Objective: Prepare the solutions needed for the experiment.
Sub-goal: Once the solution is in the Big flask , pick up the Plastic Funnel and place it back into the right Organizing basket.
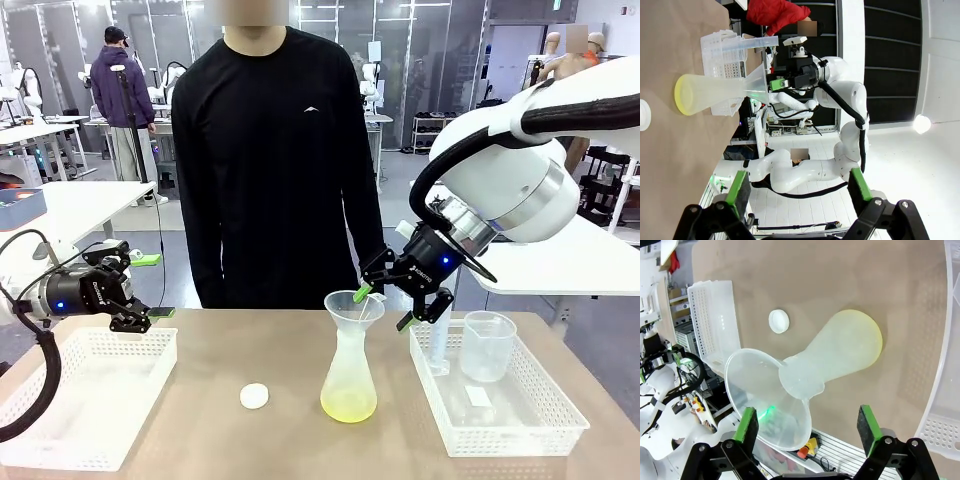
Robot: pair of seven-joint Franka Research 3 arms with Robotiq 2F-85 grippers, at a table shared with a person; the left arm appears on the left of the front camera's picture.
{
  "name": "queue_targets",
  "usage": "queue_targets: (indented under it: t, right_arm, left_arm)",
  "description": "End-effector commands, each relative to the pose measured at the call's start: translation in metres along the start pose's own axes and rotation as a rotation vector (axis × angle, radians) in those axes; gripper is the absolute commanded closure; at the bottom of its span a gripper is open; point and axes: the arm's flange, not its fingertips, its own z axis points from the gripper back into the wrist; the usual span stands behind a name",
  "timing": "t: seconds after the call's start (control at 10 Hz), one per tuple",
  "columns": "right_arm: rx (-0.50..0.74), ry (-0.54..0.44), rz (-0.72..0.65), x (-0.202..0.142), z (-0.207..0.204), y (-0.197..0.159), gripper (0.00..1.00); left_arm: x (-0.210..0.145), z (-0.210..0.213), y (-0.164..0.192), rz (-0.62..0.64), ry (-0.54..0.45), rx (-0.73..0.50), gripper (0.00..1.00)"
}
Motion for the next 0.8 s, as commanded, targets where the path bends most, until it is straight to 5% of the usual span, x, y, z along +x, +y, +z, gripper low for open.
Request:
queue_targets:
  t: [0.0, 0.7]
  right_arm:
    - [-0.002, -0.003, -0.046, 0.0026, -0.0060, 0.0077, 0.02]
    - [-0.013, 0.030, -0.076, -0.0005, -0.0072, 0.0115, 0.71]
  left_arm:
    - [-0.0001, 0.0008, -0.0018, -0.003, 0.006, -0.003, 0.00]
    - [-0.0001, 0.0008, -0.0018, -0.003, 0.006, -0.003, 0.00]
